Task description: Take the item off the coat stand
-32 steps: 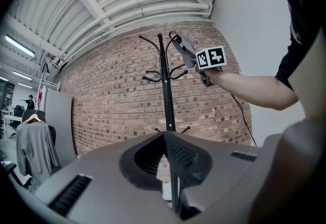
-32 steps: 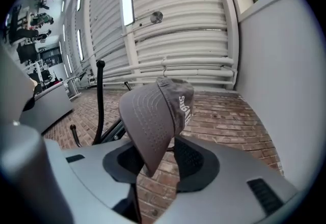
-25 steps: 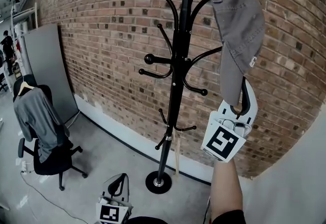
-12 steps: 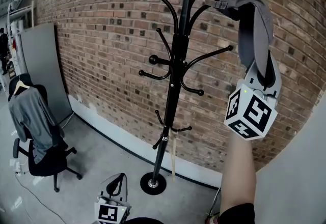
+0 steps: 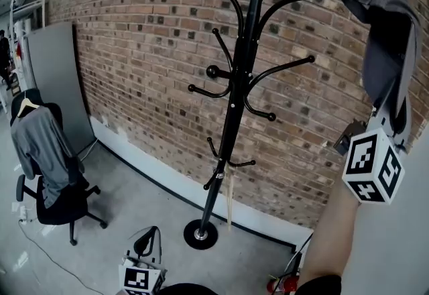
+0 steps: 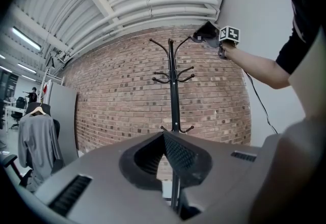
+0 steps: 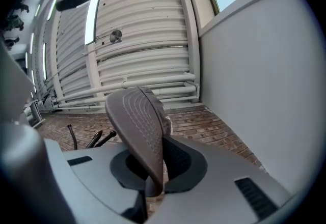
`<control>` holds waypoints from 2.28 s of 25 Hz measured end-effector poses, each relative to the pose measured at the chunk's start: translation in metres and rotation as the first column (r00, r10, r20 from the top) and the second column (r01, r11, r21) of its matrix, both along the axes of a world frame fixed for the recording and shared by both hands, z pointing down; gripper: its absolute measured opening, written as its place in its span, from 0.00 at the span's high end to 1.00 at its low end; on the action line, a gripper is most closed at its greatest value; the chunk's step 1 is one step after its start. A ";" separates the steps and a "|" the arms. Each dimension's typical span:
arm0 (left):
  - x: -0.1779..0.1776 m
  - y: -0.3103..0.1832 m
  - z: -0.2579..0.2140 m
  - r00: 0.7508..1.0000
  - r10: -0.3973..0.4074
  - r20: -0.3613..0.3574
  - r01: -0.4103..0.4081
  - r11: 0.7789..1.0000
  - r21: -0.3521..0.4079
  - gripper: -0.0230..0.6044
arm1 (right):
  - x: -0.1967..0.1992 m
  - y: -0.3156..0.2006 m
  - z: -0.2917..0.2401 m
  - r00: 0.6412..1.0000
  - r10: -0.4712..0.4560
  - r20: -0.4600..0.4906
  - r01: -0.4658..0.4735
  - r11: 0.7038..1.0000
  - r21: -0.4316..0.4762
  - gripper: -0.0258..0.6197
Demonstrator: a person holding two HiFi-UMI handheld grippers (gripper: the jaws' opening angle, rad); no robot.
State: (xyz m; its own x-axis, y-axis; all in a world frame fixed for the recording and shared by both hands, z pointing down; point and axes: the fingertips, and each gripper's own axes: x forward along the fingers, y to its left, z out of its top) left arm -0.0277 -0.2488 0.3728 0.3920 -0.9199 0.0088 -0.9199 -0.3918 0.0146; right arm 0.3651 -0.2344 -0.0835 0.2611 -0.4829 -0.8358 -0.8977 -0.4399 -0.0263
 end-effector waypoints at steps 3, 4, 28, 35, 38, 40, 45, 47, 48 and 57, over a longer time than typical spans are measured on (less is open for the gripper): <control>0.004 -0.003 0.006 1.000 0.021 0.016 -0.021 1.000 -0.014 0.92 | 0.003 0.009 0.055 0.999 -0.033 -0.003 0.033 0.997 -0.075 0.91; 0.007 -0.004 0.007 0.999 0.030 0.022 -0.029 0.999 -0.021 0.92 | 0.001 0.009 0.075 0.999 -0.041 -0.012 0.039 0.993 -0.112 0.91; 0.004 0.000 0.043 1.000 0.011 -0.018 -0.012 0.998 -0.060 0.92 | -0.182 0.018 0.443 0.814 -0.526 0.246 0.510 0.445 -0.736 0.91; -0.006 0.007 0.052 1.000 -0.024 0.011 0.024 0.997 -0.075 0.92 | -0.219 0.024 0.473 0.748 -0.581 0.321 0.568 0.311 -0.762 0.91; -0.011 0.009 0.052 0.999 -0.031 0.013 0.032 0.997 -0.065 0.92 | -0.234 0.026 0.479 0.729 -0.600 0.330 0.576 0.276 -0.770 0.91; -0.014 0.011 0.053 0.999 -0.034 0.011 0.034 0.998 -0.060 0.92 | -0.244 0.026 0.477 0.713 -0.614 0.340 0.594 0.269 -0.758 0.91; -0.026 0.012 0.052 0.998 -0.064 0.012 0.064 0.996 -0.061 0.92 | -0.265 0.027 0.478 0.678 -0.651 0.342 0.608 0.235 -0.759 0.91; -0.028 0.011 0.052 0.997 -0.070 0.013 0.071 0.996 -0.060 0.92 | -0.266 0.025 0.478 0.677 -0.650 0.344 0.608 0.231 -0.760 0.91; -0.029 0.011 0.053 0.997 -0.073 0.014 0.073 0.995 -0.064 0.92 | -0.266 0.024 0.477 0.678 -0.649 0.344 0.607 0.231 -0.760 0.91; -0.042 0.015 0.060 0.995 -0.098 0.021 0.099 0.991 -0.093 0.92 | -0.268 0.019 0.472 0.684 -0.654 0.322 0.591 0.240 -0.770 0.91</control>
